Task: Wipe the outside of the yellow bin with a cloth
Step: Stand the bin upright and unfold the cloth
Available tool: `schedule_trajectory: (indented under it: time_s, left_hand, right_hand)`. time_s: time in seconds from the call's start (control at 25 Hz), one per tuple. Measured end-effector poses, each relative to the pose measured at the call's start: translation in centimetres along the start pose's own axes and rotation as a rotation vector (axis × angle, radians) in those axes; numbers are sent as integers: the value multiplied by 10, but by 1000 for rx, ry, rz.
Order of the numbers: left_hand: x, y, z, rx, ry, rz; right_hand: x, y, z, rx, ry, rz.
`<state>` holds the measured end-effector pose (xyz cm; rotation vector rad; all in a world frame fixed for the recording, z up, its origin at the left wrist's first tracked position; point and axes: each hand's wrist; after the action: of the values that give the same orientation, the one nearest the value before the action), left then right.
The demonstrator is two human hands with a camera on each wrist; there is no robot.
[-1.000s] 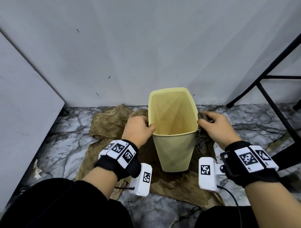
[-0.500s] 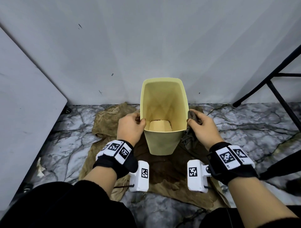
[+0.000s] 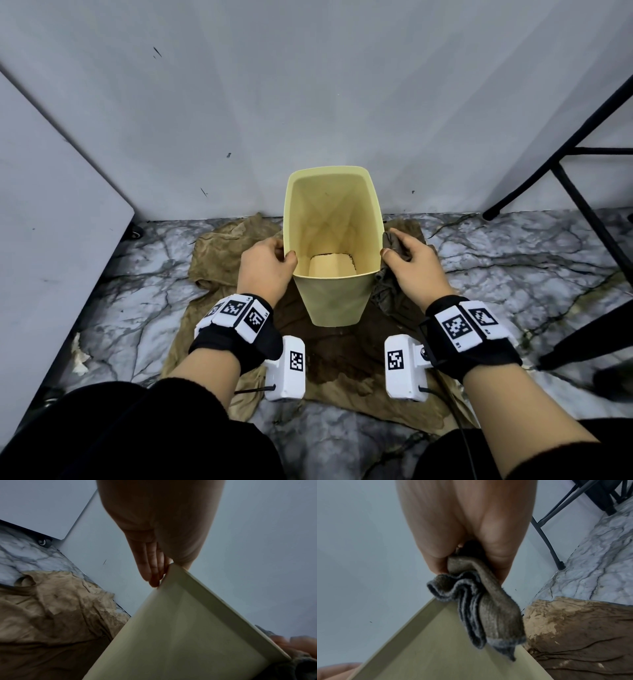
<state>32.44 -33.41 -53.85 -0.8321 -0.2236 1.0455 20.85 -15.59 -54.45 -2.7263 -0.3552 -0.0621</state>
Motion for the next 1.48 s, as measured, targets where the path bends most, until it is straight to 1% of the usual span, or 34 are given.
schedule_trajectory:
  time_s: [0.04,0.12,0.2,0.24,0.32,0.44,0.56,0.68,0.72,0.76,0.8,0.84,0.88,0.92,1.0,1.08,1.16,1.28,1.36,1.44,1.48]
  left_hand:
    - [-1,-1,1,-23,-1,-15]
    - [-3,-5,8,-82,-6,-66]
    - [-4,-8,17,-132,6,-114]
    - [-3,-8,21,-154,29,-128]
    - [-1,-7,29,-167,70,-143]
    - [2,-3,42,-52,98,-114]
    - [4,0,44,-3,146,-65]
    - [7,2,43,-15,168,-92]
    - [9,2,45,15,196,-104]
    - [10,2,49,90,206,-127]
    - [11,1,53,202,175,-162]
    - [12,0,57,321,108,-206]
    - [13,-2,61,418,46,-243]
    - [14,-3,63,481,11,-270]
    - [16,-3,65,517,11,-297]
    - [16,-1,66,505,12,-293]
    - [16,1,67,467,12,-263]
    - [14,-4,69,378,69,-217]
    - [16,-13,73,304,146,-202]
    - [15,-26,81,243,219,-172]
    - [12,-30,83,234,229,-156]
  right_hand:
    - [1,-1,-2,16,3,22]
    - [2,-7,-9,18,-13,110]
    - [0,-15,-21,-27,-52,186]
    - [-1,-17,-29,-55,-68,199]
    - [-1,-17,-41,-113,-89,203]
    - [1,-9,-49,-164,-96,212]
    - [6,0,-49,-216,-64,169]
    - [9,8,-48,-211,-66,135]
    - [9,10,-47,-203,-77,134]
    - [8,11,-47,-199,-83,134]
    - [7,13,-46,-201,-88,137]
    - [6,14,-45,-208,-87,140]
    - [4,15,-44,-220,-81,142]
    - [3,16,-43,-228,-69,142]
    - [3,15,-42,-242,-54,128]
    - [6,13,-44,-246,-62,92]
    - [10,8,-46,-191,-111,34]
    - [14,0,-53,5,-227,-27]
    - [17,-8,-62,102,-277,-27]
    - [16,-20,-74,169,-307,7]
    - [14,-24,-79,201,-316,25]
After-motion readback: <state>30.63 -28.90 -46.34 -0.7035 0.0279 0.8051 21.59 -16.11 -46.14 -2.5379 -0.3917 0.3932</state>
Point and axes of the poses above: each hand's wrist, its own x-axis away from the middle knuckle, its own y-axis out of the palm, z = x × y, and after that the axes turned 14 degrees about z, right-handed
